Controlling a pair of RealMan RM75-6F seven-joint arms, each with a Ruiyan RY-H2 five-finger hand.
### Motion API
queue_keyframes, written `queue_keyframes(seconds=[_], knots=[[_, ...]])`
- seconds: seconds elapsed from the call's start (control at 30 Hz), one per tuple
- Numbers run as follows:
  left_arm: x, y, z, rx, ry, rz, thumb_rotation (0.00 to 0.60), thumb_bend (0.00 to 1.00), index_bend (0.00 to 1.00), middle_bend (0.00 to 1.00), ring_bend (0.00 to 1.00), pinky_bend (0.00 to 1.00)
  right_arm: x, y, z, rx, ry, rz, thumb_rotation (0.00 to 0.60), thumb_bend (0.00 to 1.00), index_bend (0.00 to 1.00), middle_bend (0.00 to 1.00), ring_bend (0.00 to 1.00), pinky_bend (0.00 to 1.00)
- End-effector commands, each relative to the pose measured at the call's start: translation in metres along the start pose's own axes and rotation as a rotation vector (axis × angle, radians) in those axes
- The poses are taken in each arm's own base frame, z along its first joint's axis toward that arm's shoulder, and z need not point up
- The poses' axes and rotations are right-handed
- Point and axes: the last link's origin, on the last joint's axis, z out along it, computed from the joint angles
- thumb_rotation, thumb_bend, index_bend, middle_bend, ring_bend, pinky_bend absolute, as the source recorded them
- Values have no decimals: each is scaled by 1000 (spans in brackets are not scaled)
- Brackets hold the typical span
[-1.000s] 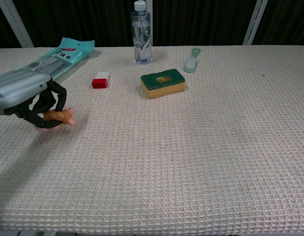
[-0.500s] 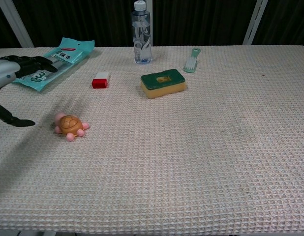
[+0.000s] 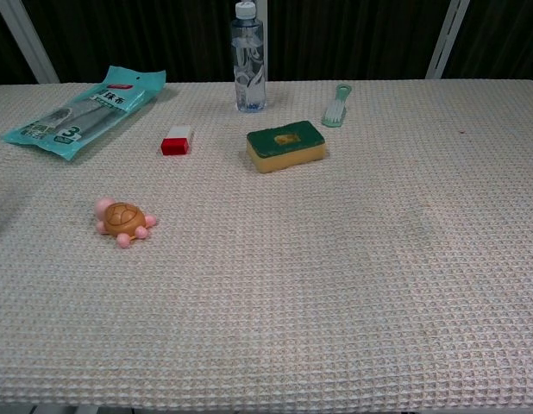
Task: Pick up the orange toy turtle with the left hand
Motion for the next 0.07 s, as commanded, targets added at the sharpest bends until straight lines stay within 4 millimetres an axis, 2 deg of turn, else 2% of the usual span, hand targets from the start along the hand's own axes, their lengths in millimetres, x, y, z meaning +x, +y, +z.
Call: queue_keyframes(seconds=[0.03,0.07], knots=[[-1,-18,-15,38,10,-7,600,111,100,23,0,32,-1,-1,-2,4,-2,-3,600,160,0,0,0,0],[-2,-19,-17,39,14,-8,600,111,100,23,0,32,-1,-1,-3,4,-1,-3,600,159,0,0,0,0]])
